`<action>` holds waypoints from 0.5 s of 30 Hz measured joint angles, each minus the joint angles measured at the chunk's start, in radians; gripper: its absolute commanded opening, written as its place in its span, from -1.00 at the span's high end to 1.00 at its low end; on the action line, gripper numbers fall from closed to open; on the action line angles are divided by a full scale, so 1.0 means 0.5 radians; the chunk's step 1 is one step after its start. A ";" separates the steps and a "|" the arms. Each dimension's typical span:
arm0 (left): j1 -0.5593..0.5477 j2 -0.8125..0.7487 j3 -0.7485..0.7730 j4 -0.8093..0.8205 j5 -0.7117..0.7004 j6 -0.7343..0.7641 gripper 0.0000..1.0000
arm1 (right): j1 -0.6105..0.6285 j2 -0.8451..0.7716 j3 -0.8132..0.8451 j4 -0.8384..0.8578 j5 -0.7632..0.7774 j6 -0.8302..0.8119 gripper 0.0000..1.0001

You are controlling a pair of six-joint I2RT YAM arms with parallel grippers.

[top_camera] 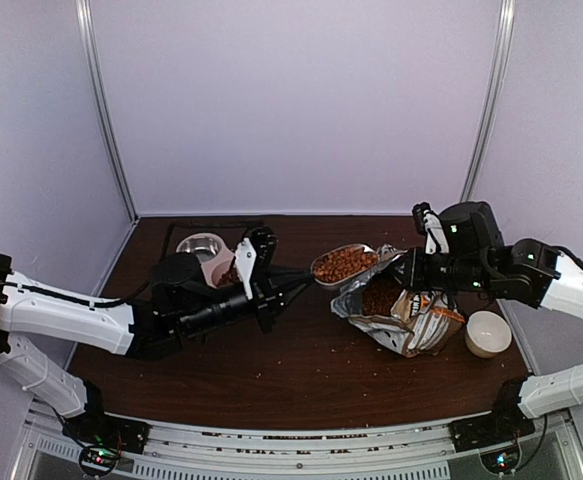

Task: Serve the pet food
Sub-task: Place the pet food in the pet food bowl.

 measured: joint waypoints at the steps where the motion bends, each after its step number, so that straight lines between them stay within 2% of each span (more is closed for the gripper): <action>1: 0.001 -0.005 0.000 0.022 -0.002 -0.005 1.00 | -0.002 0.000 0.002 -0.001 0.000 0.000 1.00; 9: 0.017 -0.037 0.000 0.208 -0.012 -0.073 1.00 | -0.012 0.000 0.005 -0.005 -0.005 0.000 1.00; 15: 0.114 -0.053 0.011 0.102 -0.013 -0.108 1.00 | -0.013 0.000 0.005 -0.006 -0.009 0.000 1.00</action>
